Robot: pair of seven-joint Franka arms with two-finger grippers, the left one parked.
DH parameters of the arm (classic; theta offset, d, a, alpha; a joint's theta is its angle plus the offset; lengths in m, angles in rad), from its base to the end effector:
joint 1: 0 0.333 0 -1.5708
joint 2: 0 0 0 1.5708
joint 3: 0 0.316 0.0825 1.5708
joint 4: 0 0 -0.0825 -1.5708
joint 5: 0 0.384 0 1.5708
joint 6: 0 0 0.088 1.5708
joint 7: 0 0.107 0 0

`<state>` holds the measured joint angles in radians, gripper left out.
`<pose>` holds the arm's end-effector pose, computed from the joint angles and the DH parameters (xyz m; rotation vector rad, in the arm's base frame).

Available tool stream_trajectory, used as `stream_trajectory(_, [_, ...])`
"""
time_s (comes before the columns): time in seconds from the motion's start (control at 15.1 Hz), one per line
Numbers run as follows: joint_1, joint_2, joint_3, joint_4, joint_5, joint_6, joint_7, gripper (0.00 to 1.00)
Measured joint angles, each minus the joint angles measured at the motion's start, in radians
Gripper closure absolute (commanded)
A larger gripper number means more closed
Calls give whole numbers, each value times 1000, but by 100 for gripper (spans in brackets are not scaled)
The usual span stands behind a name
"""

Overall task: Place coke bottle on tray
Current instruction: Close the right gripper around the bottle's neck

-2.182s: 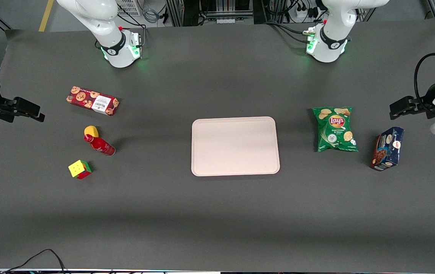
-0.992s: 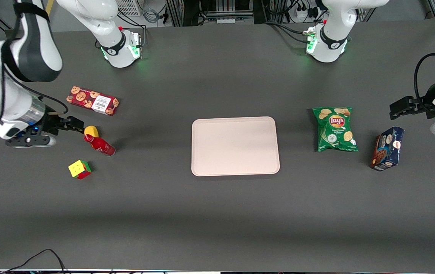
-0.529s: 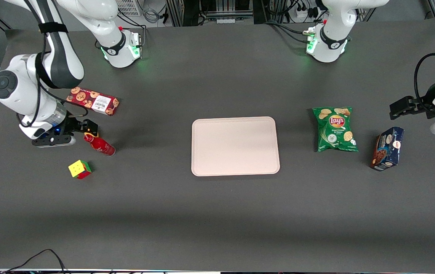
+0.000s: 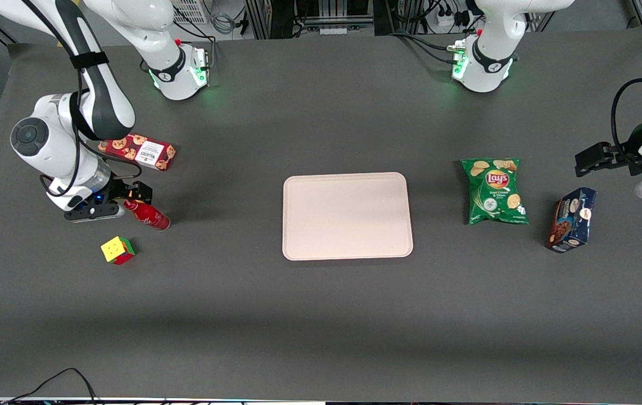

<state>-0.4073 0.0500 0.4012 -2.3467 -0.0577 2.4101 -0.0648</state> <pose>0.5087 -0.0033 0.3143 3.1175 0.1571 0.0266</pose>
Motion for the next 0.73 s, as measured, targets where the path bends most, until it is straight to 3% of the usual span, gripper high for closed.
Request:
stream_trajectory(0.07, [0,5,0,0,0,4,0,2])
stream_trajectory(0.2, [0,10,0,0,-1,6,-1,18])
stream_trajectory(0.6, [0,12,0,0,-1,7,-2,100])
stream_trajectory(0.73, [1,11,0,2,-1,8,-2,100])
